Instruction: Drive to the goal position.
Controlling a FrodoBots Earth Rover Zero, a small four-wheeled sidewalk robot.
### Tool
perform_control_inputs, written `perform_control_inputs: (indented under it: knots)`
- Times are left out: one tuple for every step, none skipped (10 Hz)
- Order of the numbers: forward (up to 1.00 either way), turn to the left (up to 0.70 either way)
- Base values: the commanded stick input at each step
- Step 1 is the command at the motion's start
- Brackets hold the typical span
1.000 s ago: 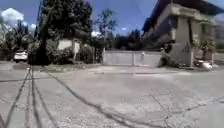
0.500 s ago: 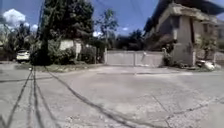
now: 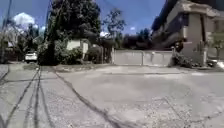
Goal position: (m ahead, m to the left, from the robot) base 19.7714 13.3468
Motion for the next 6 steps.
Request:
perform_control_inputs:
  knots:
    - [1.0,0.4]
    - [1.0,0.4]
    - [1.0,0.4]
    - [1.0,0.4]
    - [1.0,0.4]
    - [1.0,0.4]
